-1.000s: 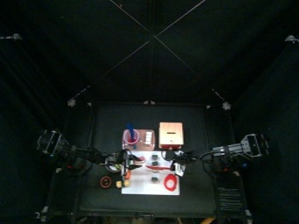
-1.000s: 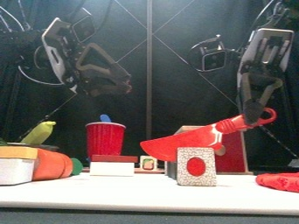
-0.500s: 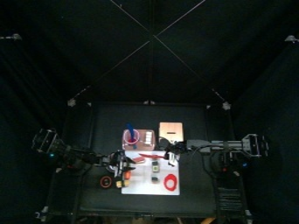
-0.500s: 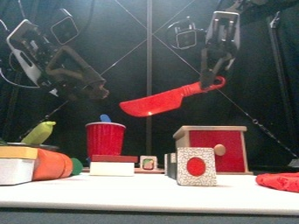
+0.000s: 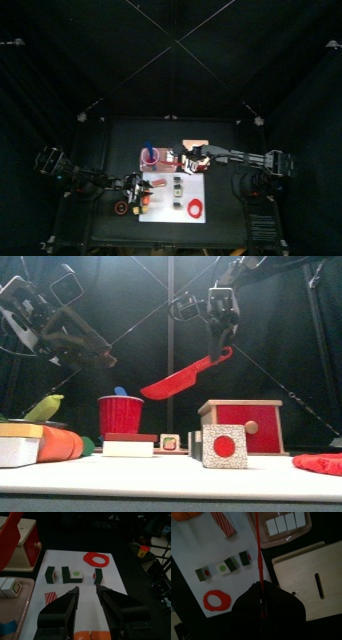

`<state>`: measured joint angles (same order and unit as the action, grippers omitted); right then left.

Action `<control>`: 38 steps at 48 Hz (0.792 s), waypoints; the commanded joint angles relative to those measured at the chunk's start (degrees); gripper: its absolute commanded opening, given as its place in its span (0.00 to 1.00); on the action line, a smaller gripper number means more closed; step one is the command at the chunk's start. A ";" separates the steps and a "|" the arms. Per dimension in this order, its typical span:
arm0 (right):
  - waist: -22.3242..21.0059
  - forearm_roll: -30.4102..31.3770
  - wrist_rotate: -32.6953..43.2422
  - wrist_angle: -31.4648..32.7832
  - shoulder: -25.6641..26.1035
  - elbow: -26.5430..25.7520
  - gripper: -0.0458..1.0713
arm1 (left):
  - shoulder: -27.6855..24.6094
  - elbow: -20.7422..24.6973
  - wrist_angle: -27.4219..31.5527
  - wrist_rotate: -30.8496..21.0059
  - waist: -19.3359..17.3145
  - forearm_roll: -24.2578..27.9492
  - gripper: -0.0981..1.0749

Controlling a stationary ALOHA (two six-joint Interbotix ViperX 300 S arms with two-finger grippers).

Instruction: Grab spoon handle

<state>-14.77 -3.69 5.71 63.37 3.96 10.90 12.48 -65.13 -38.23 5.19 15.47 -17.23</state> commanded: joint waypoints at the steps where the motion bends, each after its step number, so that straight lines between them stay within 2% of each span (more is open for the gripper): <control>1: -0.79 1.67 -0.18 3.78 -2.81 -21.97 0.21 | 0.53 0.53 -0.53 0.00 0.18 -0.35 0.72; 11: -0.97 5.01 -0.35 8.44 -8.96 -33.93 0.21 | 0.53 0.53 -0.53 0.00 0.18 -0.35 0.72; 17: -0.97 5.54 -0.35 11.78 -10.55 -37.79 0.21 | 0.62 0.53 -0.44 0.09 0.18 -0.35 0.72; 28: -0.70 6.77 0.00 15.21 -9.40 -38.76 0.21 | 0.53 0.35 -0.44 0.09 0.18 -0.35 0.72; 38: -0.62 6.68 0.00 15.64 -7.82 -39.81 0.21 | 0.62 0.44 -0.44 0.09 0.18 -0.35 0.72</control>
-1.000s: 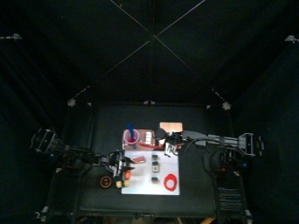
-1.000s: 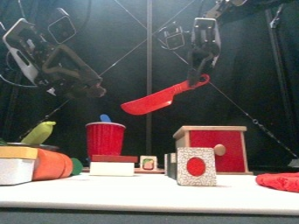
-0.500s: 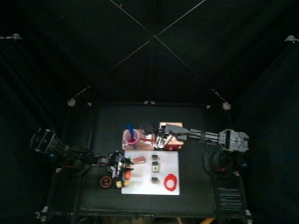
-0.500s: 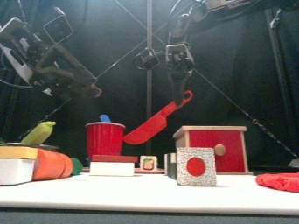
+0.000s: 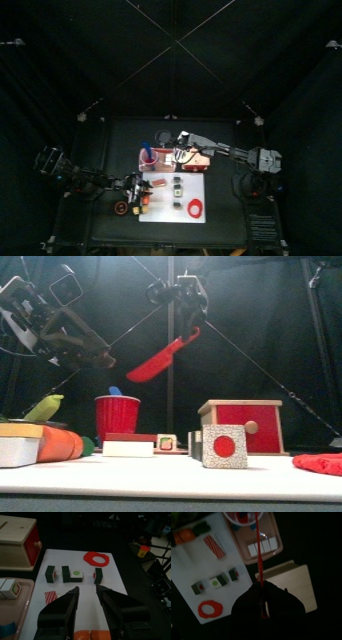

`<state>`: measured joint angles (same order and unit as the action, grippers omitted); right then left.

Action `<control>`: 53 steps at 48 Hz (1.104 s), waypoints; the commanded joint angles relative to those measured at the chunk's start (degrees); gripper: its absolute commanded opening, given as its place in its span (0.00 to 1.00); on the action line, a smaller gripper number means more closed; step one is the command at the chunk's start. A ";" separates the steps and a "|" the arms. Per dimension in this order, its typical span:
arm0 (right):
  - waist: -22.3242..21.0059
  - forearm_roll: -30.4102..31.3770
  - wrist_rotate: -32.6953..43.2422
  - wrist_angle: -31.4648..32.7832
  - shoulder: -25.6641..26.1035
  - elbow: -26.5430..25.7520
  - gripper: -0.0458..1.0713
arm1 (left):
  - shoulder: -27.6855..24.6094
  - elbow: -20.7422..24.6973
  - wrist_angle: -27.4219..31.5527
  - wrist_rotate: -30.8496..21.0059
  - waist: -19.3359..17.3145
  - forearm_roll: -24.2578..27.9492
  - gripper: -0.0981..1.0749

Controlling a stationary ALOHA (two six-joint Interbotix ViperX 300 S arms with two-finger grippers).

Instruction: Grab spoon handle

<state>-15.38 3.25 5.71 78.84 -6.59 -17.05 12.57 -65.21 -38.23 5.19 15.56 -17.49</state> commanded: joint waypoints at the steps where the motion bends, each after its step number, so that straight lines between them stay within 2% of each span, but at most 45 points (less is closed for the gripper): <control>1: 0.00 -0.26 -0.09 0.53 2.55 -12.04 0.21 | 0.62 0.53 -0.44 0.09 0.09 -0.09 0.72; 17: -0.09 -0.88 -0.44 1.41 -1.32 -13.10 0.21 | 0.79 0.62 -0.44 0.00 0.09 -0.09 0.72; 34: -0.26 -5.01 -4.39 2.90 -5.63 -13.80 0.21 | 0.79 0.18 -0.35 0.00 0.09 -0.18 0.72; 53: -0.35 -5.45 -5.36 6.42 -9.14 -14.68 0.22 | 0.79 0.18 -0.18 0.00 0.09 -0.62 0.72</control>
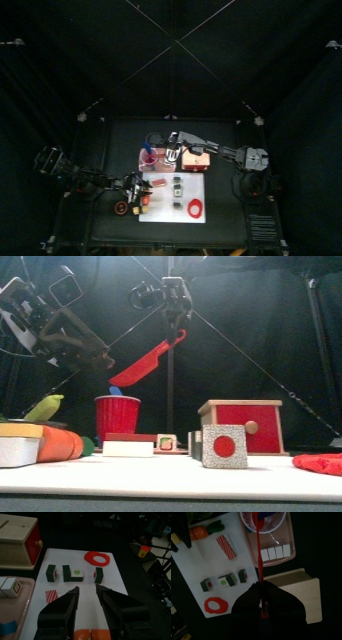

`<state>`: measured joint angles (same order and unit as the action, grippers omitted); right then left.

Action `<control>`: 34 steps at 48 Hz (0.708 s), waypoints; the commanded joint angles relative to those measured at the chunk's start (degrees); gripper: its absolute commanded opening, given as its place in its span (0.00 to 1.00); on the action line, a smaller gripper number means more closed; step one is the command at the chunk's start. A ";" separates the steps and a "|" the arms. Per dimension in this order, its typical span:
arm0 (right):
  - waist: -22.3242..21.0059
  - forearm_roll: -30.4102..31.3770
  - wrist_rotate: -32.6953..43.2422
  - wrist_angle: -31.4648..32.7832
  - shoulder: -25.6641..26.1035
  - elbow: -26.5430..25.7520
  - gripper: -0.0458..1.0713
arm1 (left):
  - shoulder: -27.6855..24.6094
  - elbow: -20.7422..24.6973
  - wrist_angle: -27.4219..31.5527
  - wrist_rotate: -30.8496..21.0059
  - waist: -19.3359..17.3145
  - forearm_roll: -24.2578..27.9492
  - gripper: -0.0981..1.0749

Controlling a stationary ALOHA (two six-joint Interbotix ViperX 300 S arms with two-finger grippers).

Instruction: Grab spoon handle

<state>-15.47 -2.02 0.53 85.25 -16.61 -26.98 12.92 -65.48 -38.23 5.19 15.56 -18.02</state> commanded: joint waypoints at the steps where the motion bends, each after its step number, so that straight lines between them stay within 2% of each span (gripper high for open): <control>1: -0.35 -0.18 -0.18 0.09 0.79 -4.83 0.22 | 0.44 0.44 -0.18 0.00 0.09 -0.09 0.72; 8: -0.35 -0.18 -0.18 0.09 0.00 -5.54 0.27 | 0.53 0.44 -0.18 0.00 0.09 -0.18 0.72; 22: -0.35 -0.18 -0.18 0.44 -0.18 -5.62 0.51 | 0.44 0.35 -0.18 0.00 0.09 -0.18 0.72; 34: -0.35 0.09 -0.18 0.53 -0.18 -5.71 0.58 | 0.44 0.35 -0.18 0.00 0.09 -0.26 0.72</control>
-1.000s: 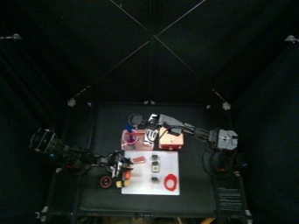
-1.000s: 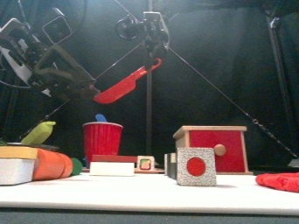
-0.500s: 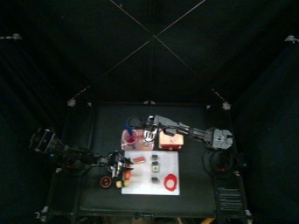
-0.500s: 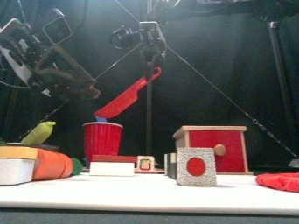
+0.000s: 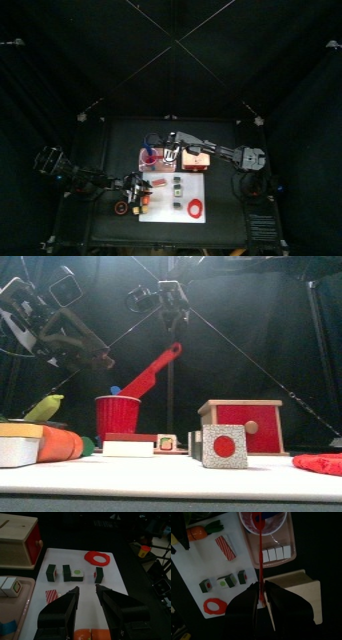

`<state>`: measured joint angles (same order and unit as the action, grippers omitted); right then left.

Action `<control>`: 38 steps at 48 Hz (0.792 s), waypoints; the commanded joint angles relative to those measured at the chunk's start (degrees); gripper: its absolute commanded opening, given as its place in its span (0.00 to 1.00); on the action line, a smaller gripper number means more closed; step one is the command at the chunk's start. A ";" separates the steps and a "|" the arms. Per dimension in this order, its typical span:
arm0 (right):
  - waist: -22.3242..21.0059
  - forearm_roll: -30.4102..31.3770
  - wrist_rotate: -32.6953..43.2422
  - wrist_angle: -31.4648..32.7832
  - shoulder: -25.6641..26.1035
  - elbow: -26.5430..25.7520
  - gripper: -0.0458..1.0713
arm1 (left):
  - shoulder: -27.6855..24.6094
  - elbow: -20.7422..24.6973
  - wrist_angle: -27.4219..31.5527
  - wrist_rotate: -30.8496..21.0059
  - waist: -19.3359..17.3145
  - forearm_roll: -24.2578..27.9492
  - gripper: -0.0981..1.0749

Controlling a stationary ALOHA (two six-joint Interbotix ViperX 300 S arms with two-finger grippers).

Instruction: Grab spoon handle

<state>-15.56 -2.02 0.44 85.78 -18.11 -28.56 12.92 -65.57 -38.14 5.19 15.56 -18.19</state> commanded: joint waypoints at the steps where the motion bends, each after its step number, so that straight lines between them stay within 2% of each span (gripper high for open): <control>1: -0.26 0.18 -0.09 -0.09 1.32 -4.22 0.58 | 0.44 0.53 -0.26 0.00 0.09 -0.09 0.72; 16: -0.26 0.70 -0.09 0.00 1.32 -5.98 0.58 | 0.44 0.35 -0.26 0.00 0.09 -0.09 0.72; 38: -0.09 0.88 0.00 0.44 2.20 -5.63 0.58 | 0.44 0.18 -0.18 0.00 0.09 -0.26 0.72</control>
<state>-15.47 -1.14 0.53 86.22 -18.11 -30.59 12.92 -65.83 -38.14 5.19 15.56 -18.37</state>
